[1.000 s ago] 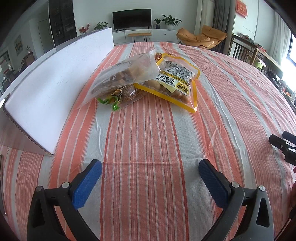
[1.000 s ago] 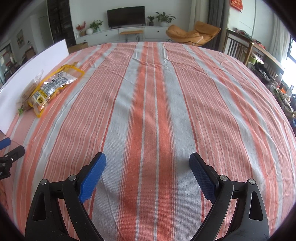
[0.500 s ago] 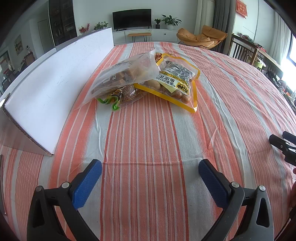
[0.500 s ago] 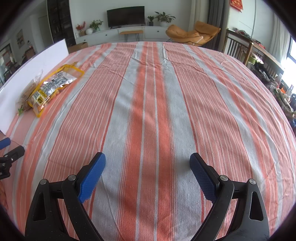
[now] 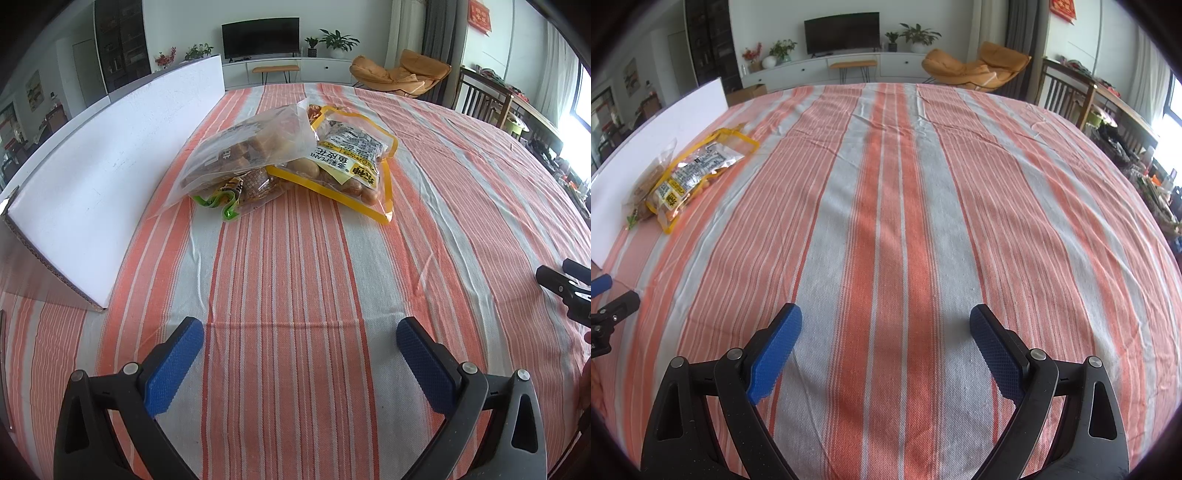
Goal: Organize snacks
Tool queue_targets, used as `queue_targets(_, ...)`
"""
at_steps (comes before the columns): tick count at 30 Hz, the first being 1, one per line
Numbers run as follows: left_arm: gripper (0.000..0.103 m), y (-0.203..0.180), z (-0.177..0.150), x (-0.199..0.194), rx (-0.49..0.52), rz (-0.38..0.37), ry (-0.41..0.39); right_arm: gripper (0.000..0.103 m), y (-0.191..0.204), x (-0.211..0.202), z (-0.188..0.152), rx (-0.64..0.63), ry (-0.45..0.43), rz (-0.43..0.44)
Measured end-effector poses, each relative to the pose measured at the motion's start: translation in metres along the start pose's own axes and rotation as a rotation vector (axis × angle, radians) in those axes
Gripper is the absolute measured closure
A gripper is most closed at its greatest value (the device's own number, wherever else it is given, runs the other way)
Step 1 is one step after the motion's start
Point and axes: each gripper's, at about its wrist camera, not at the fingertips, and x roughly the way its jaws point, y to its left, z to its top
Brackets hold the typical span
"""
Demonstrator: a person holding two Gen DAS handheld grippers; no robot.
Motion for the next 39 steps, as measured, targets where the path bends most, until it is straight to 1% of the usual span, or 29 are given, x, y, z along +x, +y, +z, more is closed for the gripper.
queue_targets(3, 0.000, 0.001, -0.005, -0.002, 0.010, 0.000, 0.001, 0.009, 0.000, 0.000, 0.000, 0.000, 0.000, 0.000)
queue_targets(8, 0.000, 0.014, -0.013, -0.006, 0.026, -0.008, 0.003, 0.009, 0.000, 0.000, 0.000, 0.000, 0.000, 0.000)
queue_targets(13, 0.000, 0.033, -0.017, -0.009, 0.005, 0.002, 0.002, 0.009, 0.000, 0.000, 0.000, 0.000, 0.000, 0.000)
queue_targets(28, 0.000, 0.034, -0.019, -0.010, 0.011, 0.004, 0.006, 0.009, 0.000, 0.000, 0.000, 0.000, 0.001, 0.001)
queue_targets(31, 0.000, 0.041, -0.026, -0.016, 0.018, -0.001, 0.018, 0.009, 0.000, 0.000, 0.000, 0.000, 0.001, 0.001)
queue_targets(36, 0.000, 0.058, -0.034, -0.022, -0.011, 0.010, -0.004, 0.008, -0.003, -0.002, -0.002, -0.001, 0.002, 0.004)
queue_targets(38, 0.000, 0.057, -0.033, -0.020, -0.012, 0.020, -0.005, 0.007, -0.002, 0.003, 0.001, 0.002, 0.020, 0.001)
queue_targets(39, 0.000, 0.057, -0.032, -0.019, -0.016, 0.022, -0.006, 0.008, 0.000, 0.006, 0.008, 0.027, 0.065, -0.003)
